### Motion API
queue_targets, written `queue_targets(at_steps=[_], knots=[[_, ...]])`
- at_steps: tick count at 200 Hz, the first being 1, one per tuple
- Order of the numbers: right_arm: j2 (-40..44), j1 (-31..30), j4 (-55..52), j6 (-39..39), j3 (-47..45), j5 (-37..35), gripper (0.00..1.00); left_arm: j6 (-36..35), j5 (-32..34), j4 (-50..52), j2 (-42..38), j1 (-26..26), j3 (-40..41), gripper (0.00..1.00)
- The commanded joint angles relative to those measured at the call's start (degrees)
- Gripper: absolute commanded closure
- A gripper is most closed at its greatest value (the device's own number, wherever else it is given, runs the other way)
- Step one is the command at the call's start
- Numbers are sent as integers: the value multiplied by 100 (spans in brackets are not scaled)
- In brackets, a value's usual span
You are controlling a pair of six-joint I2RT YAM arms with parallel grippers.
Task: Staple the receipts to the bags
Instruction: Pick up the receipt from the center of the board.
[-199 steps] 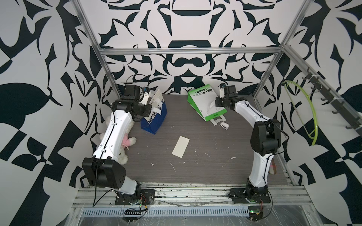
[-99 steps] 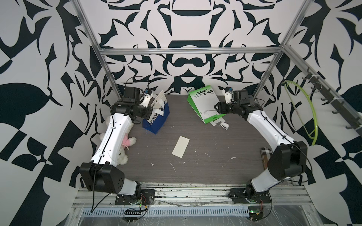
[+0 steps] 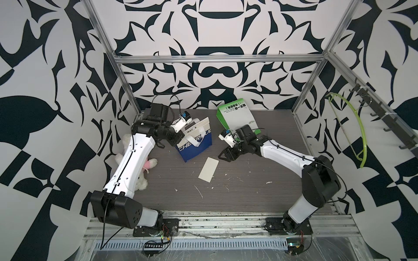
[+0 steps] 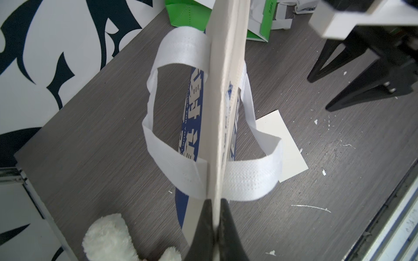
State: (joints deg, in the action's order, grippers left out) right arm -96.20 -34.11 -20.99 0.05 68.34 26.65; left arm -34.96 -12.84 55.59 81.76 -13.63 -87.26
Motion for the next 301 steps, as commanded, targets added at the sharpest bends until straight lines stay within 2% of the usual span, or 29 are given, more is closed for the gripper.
queue_targets(at_steps=[1, 21, 70, 84, 115, 150, 168, 220, 301], knots=[[-179, -292, 144, 469, 166, -835, 36, -190, 291, 368, 259, -94, -162, 100], [-377, -631, 82, 531, 127, -1307, 24, -46, 335, 433, 336, -122, -244, 100], [-934, -802, 237, 995, 314, -1804, 22, 262, 694, 495, 384, -114, -263, 100], [-1157, -801, 240, 1104, 473, -1860, 26, 356, 764, 487, 402, -114, -249, 100], [-1153, -724, 369, 1470, 553, -1915, 43, 621, 732, 422, 403, -114, -300, 100], [-1067, -392, 484, 2154, 402, -1372, 57, 767, 633, 411, 376, -112, -318, 100], [-1067, -296, 495, 2287, 375, -1199, 60, 791, 629, 408, 382, -117, -274, 100], [-1332, 9, 711, 2557, 382, -378, 76, 818, 642, 409, 411, -131, -286, 100], [-1592, 34, 532, 2475, 466, -134, 77, 801, 766, 420, 376, -149, -191, 100]])
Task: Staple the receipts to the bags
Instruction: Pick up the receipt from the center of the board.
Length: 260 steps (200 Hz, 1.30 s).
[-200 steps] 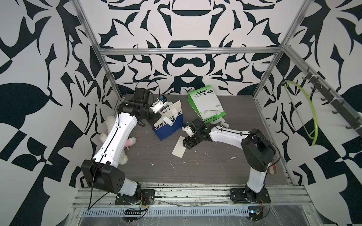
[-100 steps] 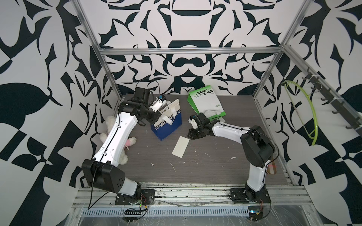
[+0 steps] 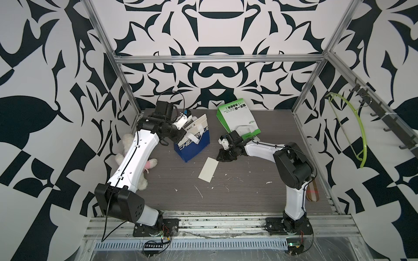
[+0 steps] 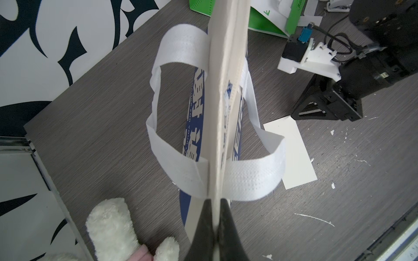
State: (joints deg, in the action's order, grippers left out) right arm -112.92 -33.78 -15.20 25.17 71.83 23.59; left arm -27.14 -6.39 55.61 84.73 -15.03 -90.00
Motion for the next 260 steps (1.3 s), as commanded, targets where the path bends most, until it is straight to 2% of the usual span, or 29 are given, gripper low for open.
queue_targets(at_steps=[1, 62, 160, 229, 246, 260], knots=[[80, 1, -47, -36, 116, 172, 77, 17, 121, 421, 79, -9, 85, 100], [6, 6, -108, -61, 140, 42, 78, 15, 138, 421, 86, -42, 76, 100], [-190, 8, 169, -27, 120, 242, 83, 35, 182, 423, 123, -95, 43, 100], [-136, 19, 47, -36, 189, 242, 95, 43, 217, 424, 123, -115, 27, 100], [11, 30, 26, -79, 190, 243, 100, 33, 216, 422, 123, -119, 10, 100], [252, 70, 4, -100, 191, 242, 100, 9, 217, 439, 129, -147, -41, 100]])
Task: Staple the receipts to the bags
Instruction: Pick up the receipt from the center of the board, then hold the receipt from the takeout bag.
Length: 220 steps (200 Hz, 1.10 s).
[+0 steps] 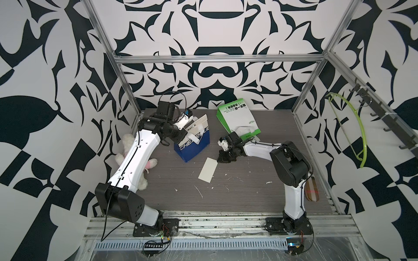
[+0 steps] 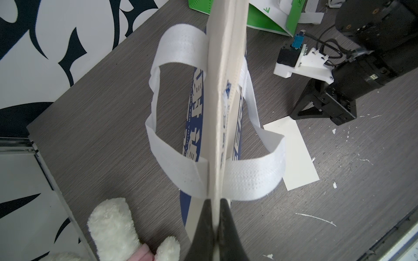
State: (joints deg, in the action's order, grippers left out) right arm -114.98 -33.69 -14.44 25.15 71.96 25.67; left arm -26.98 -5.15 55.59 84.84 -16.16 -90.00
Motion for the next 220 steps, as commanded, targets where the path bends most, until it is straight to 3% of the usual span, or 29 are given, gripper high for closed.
queue_targets(at_steps=[1, 50, 100, 139, 220], knots=[[480, 67, -75, -102, 178, 35, 100, -12, 88, 442, 120, -35, -52, 100], [1693, 370, -617, -323, 348, -157, 100, 89, 75, 431, 219, -247, -387, 100], [2455, 449, -1475, -332, 987, -1268, 100, 1848, 325, 155, 506, -726, -916, 100], [2582, 426, -1779, -18, 1555, -1870, 100, 2513, 558, -23, 697, -1139, -1182, 100], [2308, 33, -1123, 365, 2081, -1689, 100, 1876, 437, 490, 1278, -1578, -1820, 100]])
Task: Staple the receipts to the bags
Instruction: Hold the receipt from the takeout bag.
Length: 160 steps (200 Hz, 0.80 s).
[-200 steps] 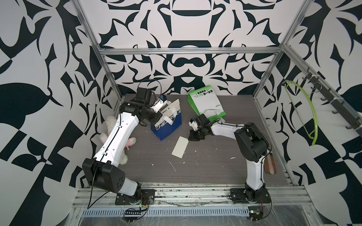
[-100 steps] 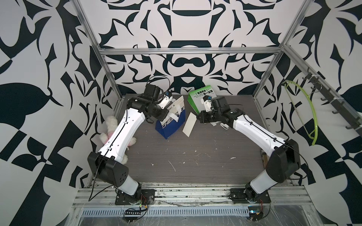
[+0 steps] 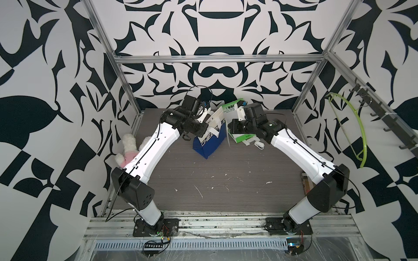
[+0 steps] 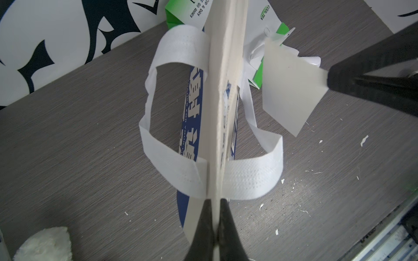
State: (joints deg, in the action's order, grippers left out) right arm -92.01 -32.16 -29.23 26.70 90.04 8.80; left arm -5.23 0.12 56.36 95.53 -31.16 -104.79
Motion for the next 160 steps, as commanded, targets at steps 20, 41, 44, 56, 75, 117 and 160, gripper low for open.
queue_targets(at_steps=[20, 41, 44, 56, 75, 117, 160], knots=[[-29, -194, 629, 386, 203, 90, 100, -487, -55, 601, 345, -163, -501, 100], [-12, -231, 955, 607, 62, 122, 100, -660, -131, 592, 370, -198, -499, 93], [-17, -241, 969, 627, 61, 122, 100, -670, -141, 581, 363, -198, -498, 91], [-68, -272, 991, 656, 87, 122, 100, -722, -214, 510, 336, -198, -470, 82], [-128, -294, 1083, 711, 64, 166, 100, -840, -368, 405, 281, -201, -441, 69], [-151, -291, 1174, 784, 17, 219, 100, -964, -559, 237, 208, -194, -466, 53], [-127, -293, 1389, 861, -161, 414, 100, -1023, -594, 139, 142, -167, -595, 49]])
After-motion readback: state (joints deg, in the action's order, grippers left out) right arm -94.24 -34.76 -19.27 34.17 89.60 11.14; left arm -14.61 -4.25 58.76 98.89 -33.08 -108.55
